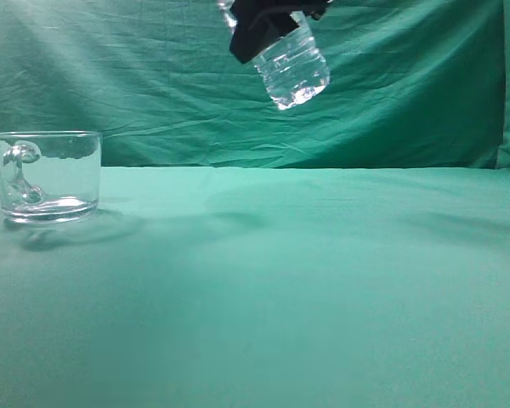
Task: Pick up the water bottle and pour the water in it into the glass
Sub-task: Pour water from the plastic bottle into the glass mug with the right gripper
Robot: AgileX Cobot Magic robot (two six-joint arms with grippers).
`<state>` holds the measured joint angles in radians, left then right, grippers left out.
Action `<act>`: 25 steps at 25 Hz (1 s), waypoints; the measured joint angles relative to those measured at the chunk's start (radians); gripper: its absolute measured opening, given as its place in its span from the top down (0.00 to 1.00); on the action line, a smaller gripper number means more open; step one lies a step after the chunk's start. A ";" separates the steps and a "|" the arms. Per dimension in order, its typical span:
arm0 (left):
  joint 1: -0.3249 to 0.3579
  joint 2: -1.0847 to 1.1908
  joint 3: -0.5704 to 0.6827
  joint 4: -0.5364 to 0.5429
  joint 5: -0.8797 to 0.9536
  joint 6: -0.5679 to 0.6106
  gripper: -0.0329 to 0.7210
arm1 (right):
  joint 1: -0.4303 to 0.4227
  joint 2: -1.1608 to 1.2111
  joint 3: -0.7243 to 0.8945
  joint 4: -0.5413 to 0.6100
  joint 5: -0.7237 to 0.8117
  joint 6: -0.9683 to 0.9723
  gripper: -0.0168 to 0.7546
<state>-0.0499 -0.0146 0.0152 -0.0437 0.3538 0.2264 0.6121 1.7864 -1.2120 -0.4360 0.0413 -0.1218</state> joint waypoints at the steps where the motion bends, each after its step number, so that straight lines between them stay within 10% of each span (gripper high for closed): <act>1: 0.000 0.000 0.000 0.000 0.000 0.000 0.96 | 0.011 0.018 -0.026 -0.008 0.018 -0.007 0.56; 25: 0.000 0.000 0.000 0.000 0.000 0.000 0.96 | 0.098 0.433 -0.492 -0.334 0.039 -0.074 0.56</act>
<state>-0.0499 -0.0146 0.0152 -0.0437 0.3538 0.2264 0.7098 2.2196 -1.7040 -0.7696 0.0802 -0.1954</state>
